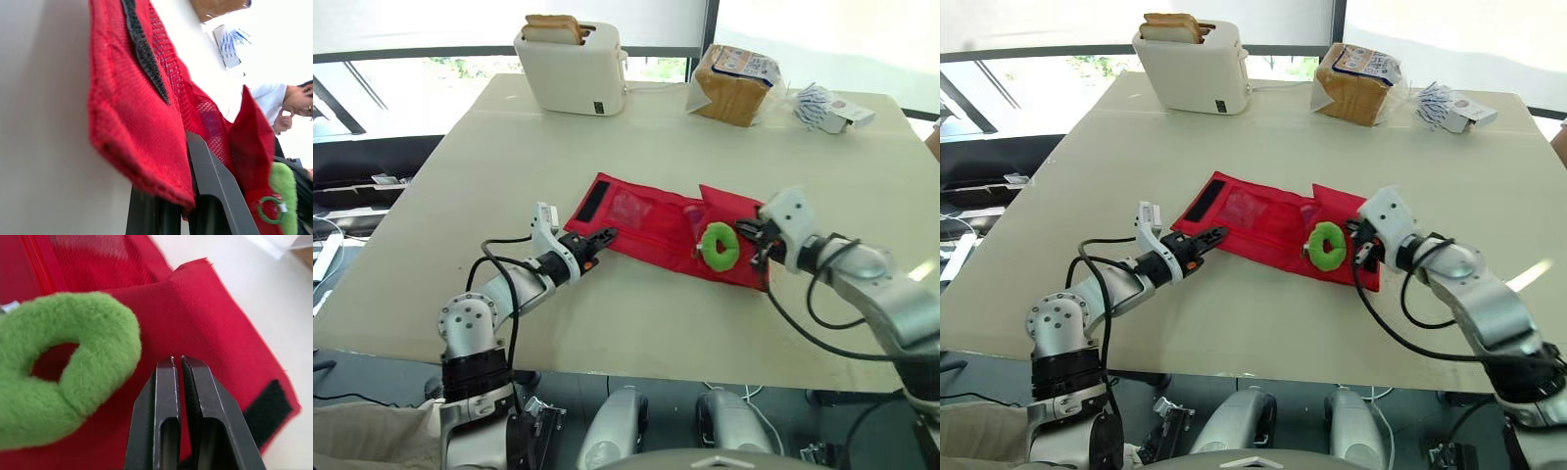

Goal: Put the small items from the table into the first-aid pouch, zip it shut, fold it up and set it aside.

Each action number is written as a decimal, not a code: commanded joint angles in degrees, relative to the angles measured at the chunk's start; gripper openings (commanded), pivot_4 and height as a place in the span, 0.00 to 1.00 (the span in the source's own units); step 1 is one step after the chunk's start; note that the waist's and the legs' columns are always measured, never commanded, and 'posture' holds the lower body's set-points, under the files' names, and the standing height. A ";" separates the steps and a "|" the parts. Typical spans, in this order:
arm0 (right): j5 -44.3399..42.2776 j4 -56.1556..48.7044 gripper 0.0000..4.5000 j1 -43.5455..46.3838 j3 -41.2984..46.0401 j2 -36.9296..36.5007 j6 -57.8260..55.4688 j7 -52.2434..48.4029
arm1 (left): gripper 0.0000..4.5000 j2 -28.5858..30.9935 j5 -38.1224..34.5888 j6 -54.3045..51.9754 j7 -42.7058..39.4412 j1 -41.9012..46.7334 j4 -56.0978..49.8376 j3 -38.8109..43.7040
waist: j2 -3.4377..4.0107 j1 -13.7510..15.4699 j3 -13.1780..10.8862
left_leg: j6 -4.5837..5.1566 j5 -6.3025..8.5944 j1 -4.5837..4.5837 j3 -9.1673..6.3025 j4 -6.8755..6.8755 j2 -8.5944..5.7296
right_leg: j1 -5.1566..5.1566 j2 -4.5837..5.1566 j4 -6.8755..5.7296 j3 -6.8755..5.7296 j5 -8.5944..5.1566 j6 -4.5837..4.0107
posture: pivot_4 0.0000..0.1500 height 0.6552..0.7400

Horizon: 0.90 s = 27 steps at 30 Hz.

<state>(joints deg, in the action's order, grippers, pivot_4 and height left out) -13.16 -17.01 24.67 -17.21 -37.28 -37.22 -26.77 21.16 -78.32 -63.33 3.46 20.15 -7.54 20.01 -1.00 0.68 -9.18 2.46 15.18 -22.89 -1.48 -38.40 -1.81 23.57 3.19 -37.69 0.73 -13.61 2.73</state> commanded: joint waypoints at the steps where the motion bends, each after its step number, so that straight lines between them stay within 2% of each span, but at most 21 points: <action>1: 5.65 3.38 0.04 2.53 -4.71 2.26 1.84 -1.20 | 0.00 3.37 2.83 0.88 -8.69 2.36 -5.19 -3.78 | 0.00 0.05 0.00 | 0.00 0.00 0.00 0.00 0.00 0.00 | 0.00 -0.01 0.00 0.00 0.00 0.00 | 1.00 1.00; 7: 10.12 8.41 0.04 3.74 -5.30 6.74 1.82 -0.42 | 0.00 9.67 14.49 5.39 -26.87 6.50 -9.98 -15.62 | -0.04 -0.06 0.01 | -0.02 -0.01 0.03 0.02 0.00 -0.03 | -0.02 -0.10 0.00 0.01 0.01 0.00 | 1.00 1.00; 11: 11.68 9.54 0.04 2.83 -4.39 7.63 2.51 -0.81 | 0.00 11.59 24.10 10.37 -38.36 10.63 -8.21 -25.10 | -0.03 -0.33 0.02 | -0.03 -0.01 0.08 0.04 0.03 0.00 | -0.02 -0.10 -0.01 0.06 0.01 -0.01 | 1.00 1.00; 21: 10.60 -0.65 0.04 -3.94 0.69 8.48 1.88 -1.24 | 0.00 1.31 38.62 15.65 -47.09 18.39 3.81 -37.93 | -0.03 0.04 0.01 | -0.01 -0.01 -0.01 0.01 0.01 -0.03 | -0.02 -0.11 0.03 0.02 0.01 0.00 | 1.00 1.00; 25: 8.91 -10.20 0.04 -8.35 6.74 7.85 -2.03 -0.03 | 0.00 -2.67 43.04 17.53 -48.13 19.69 8.86 -39.60 | -0.02 0.26 0.00 | 0.00 -0.01 -0.04 -0.05 0.01 -0.03 | -0.02 -0.11 0.03 -0.04 0.00 0.01 | 1.00 1.00; 27: 6.56 -18.44 0.04 -11.73 11.31 6.28 -5.45 -1.08 | 0.00 -4.63 43.63 17.02 -47.96 20.31 11.41 -38.46 | 0.01 0.29 -0.03 | 0.01 -0.01 -0.08 -0.04 -0.01 -0.04 | -0.01 -0.10 0.04 -0.02 0.00 0.01 | 1.00 1.00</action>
<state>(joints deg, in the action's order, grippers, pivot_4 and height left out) -5.09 -29.11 12.80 -9.71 -30.26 -41.30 -27.41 17.07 -35.17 -46.91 -43.79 39.39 3.61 -18.89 -0.98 0.96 -9.21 2.48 15.17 -23.01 -1.56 -38.42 -1.85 23.58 3.10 -37.66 0.69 -13.61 2.75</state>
